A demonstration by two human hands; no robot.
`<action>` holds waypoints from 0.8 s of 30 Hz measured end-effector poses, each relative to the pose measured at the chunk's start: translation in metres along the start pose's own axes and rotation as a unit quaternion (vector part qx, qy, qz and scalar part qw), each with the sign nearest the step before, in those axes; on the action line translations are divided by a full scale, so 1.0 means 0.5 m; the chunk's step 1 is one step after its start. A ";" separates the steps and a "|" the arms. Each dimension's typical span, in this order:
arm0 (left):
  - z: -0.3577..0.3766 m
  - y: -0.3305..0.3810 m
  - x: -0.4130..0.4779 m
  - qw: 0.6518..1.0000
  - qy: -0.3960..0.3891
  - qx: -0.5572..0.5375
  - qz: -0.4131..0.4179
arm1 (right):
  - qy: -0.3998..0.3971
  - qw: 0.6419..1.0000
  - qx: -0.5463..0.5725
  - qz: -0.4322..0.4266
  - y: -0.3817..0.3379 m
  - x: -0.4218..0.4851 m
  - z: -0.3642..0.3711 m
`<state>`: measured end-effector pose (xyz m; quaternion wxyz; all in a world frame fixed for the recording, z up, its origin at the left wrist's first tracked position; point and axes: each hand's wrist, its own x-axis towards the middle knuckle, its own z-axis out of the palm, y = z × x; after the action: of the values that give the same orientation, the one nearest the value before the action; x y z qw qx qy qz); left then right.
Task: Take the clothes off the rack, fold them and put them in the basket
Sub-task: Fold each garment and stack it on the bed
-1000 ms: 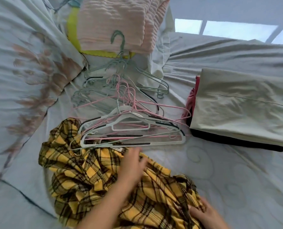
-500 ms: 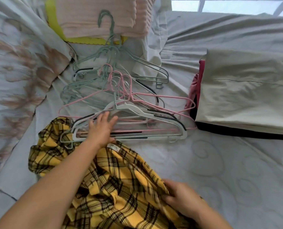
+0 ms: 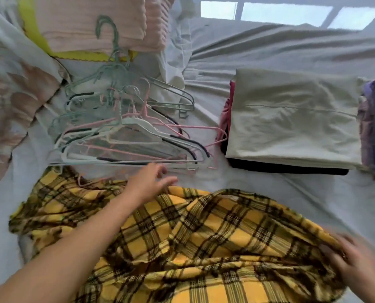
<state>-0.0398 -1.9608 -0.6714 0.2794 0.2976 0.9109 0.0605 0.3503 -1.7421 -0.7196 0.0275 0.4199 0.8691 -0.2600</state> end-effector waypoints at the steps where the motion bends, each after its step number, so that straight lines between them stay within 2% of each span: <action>1: 0.032 0.024 -0.028 0.996 -0.092 0.006 0.009 | -0.005 0.999 0.002 0.049 -0.033 0.017 -0.025; 2: 0.076 0.047 -0.071 0.986 -0.149 0.063 0.031 | -0.016 0.996 -0.017 0.081 -0.066 0.011 -0.039; 3: 0.112 0.063 -0.107 0.979 -0.163 0.110 0.050 | -0.021 0.995 -0.018 0.099 -0.084 0.004 -0.035; 6: 0.163 0.044 -0.124 0.988 -0.035 0.141 0.043 | 0.022 0.991 -0.066 0.116 -0.097 -0.020 -0.047; 8: 0.161 0.051 -0.118 0.993 0.010 0.114 0.031 | 0.037 0.990 -0.046 0.131 -0.111 -0.029 -0.046; 9: 0.160 0.059 -0.114 0.993 0.002 0.114 0.021 | 0.050 0.989 -0.045 0.130 -0.117 -0.031 -0.048; 12: 0.171 0.092 -0.101 0.984 -0.106 0.138 -0.023 | 0.074 0.993 -0.051 0.083 -0.140 -0.022 -0.061; 14: 0.174 0.107 -0.101 0.981 -0.117 0.153 -0.027 | 0.076 0.995 -0.032 0.059 -0.160 -0.017 -0.062; 17: 0.141 0.095 -0.093 0.995 -0.079 0.006 -0.060 | 0.066 0.992 -0.005 0.108 -0.163 -0.015 -0.075; 19: 0.095 0.065 -0.093 0.994 -0.086 -0.033 -0.061 | 0.068 0.989 -0.001 0.134 -0.141 -0.019 -0.090; 21: 0.045 0.024 -0.096 0.994 -0.076 0.053 -0.066 | 0.051 0.989 0.011 0.139 -0.132 -0.025 -0.109; 23: 0.005 -0.007 -0.108 0.982 -0.063 0.170 -0.059 | -0.005 0.991 0.064 0.121 -0.145 -0.027 -0.119; 24: -0.010 -0.016 -0.119 0.984 -0.043 0.163 -0.058 | -0.040 0.985 0.112 0.123 -0.161 -0.030 -0.120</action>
<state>-0.0069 -2.0012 -0.6413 0.2692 0.2878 0.9115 -0.1181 0.3104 -1.7653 -0.6292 0.0464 0.5133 0.7743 -0.3672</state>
